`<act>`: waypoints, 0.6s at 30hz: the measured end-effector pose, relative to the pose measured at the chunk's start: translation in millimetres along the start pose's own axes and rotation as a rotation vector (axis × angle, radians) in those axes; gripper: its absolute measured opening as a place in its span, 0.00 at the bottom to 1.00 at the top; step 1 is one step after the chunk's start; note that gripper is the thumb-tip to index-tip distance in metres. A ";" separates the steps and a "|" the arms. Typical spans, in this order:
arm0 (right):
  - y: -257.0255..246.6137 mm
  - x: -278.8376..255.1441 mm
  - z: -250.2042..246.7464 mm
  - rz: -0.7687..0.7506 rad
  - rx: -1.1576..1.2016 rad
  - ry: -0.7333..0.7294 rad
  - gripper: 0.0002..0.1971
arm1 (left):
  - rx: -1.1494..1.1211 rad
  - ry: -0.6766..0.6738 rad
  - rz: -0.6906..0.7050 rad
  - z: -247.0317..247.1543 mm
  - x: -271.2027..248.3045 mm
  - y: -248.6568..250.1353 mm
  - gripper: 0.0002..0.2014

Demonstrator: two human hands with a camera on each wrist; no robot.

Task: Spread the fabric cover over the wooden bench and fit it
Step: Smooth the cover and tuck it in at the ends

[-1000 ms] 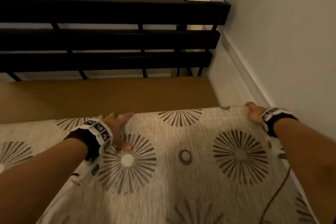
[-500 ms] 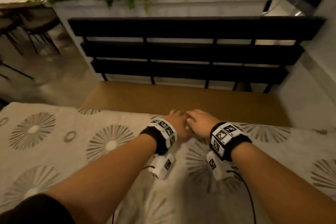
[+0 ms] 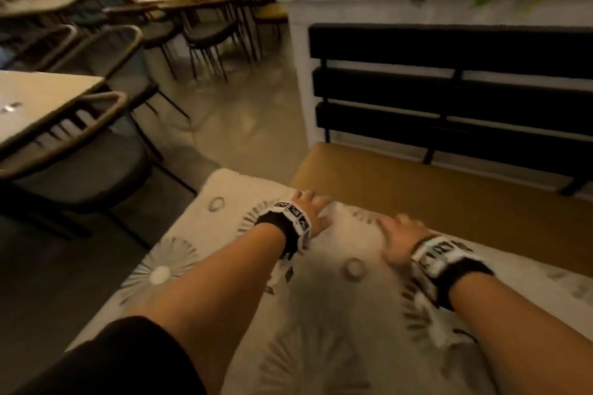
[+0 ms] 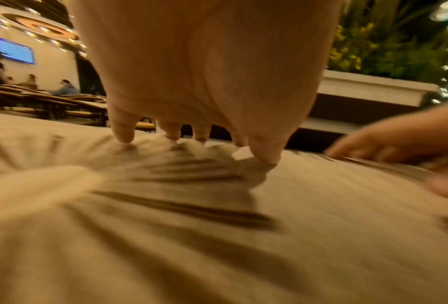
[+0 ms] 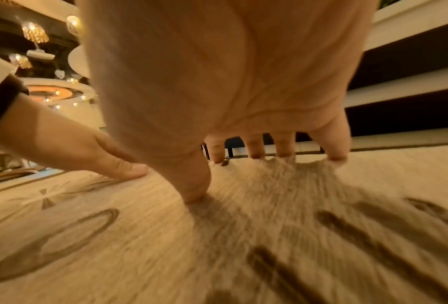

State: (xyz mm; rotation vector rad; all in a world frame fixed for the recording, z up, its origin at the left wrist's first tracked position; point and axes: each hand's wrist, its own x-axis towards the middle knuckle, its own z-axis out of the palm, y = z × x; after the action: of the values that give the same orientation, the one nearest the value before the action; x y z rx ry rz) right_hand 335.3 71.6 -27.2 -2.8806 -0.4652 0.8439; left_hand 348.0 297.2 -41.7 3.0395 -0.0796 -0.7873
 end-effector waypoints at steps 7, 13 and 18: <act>-5.8 1.0 -8.8 0.115 0.020 -0.081 0.43 | -0.041 0.080 -0.240 -15.5 14.7 -153.3 0.30; -6.7 1.0 1.7 0.174 0.054 -0.068 0.45 | -0.047 0.023 -0.327 -17.3 33.1 -217.6 0.29; -10.4 -5.4 3.1 0.208 0.049 -0.036 0.38 | 0.157 -0.021 -0.336 -20.0 20.2 -227.4 0.30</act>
State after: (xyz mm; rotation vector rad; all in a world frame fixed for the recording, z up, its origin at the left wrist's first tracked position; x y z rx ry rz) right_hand 326.7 79.7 -25.1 -2.9085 -0.1458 0.9233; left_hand 386.5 523.1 -37.1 3.2391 0.3984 -0.8653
